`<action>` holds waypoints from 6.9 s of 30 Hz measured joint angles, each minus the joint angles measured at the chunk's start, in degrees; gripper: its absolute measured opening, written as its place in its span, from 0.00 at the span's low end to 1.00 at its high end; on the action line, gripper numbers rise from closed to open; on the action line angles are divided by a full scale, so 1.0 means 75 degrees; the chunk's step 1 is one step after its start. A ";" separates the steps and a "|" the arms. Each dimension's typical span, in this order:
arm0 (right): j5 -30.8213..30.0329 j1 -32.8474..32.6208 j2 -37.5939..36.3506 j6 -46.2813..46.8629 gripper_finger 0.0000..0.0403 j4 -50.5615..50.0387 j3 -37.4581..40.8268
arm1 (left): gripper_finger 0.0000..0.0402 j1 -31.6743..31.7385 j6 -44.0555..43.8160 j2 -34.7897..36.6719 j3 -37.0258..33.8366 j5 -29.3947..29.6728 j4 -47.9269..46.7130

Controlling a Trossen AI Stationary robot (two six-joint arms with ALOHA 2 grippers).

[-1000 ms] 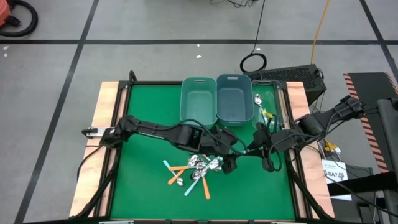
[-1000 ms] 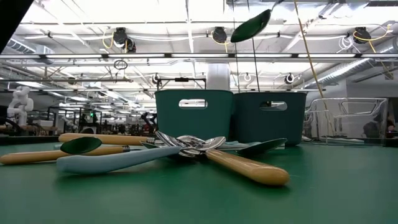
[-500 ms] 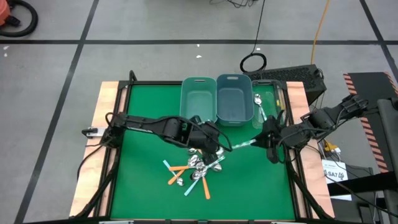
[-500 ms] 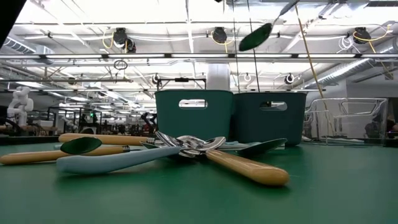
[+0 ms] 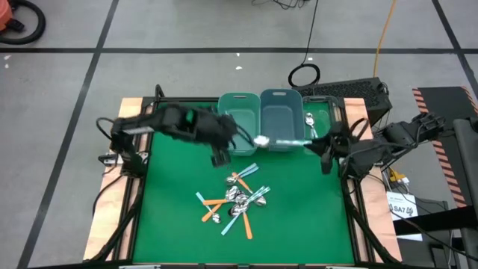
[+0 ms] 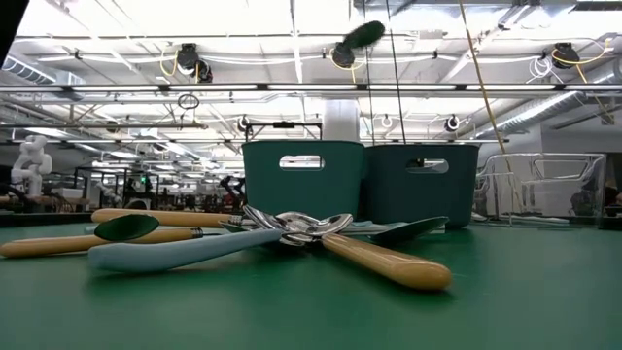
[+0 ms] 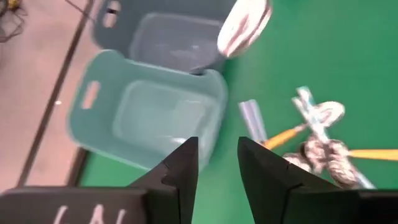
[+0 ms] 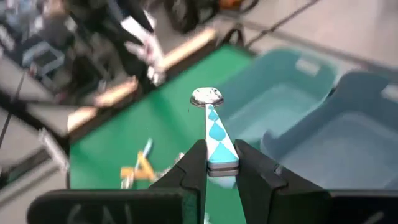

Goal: Sort silverware by color (type)
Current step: Put the green spoon into the transparent bin, then put the yellow spoon into the green bin

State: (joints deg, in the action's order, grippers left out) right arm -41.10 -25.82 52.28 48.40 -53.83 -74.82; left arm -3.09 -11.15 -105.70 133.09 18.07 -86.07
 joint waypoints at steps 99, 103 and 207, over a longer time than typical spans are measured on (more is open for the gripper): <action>-0.1469 0.2853 -0.1337 0.4060 0.31 -0.1443 0.4958 | 0.29 -0.1414 -0.4000 0.4592 -0.9375 0.0798 0.6871; -0.1234 0.2853 -0.1337 0.3162 0.31 -0.1129 0.4316 | 0.29 -0.1411 -0.4169 0.4468 -0.9369 0.0798 0.6889; 0.4074 0.2830 -0.1325 0.0439 0.31 0.2602 0.3659 | 0.14 -0.2319 -0.0357 0.0101 -0.9357 -0.1676 0.7542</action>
State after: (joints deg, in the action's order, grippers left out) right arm -10.54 -4.60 42.35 51.69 -34.32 -47.37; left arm -20.48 -13.82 -104.95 62.92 5.50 -29.51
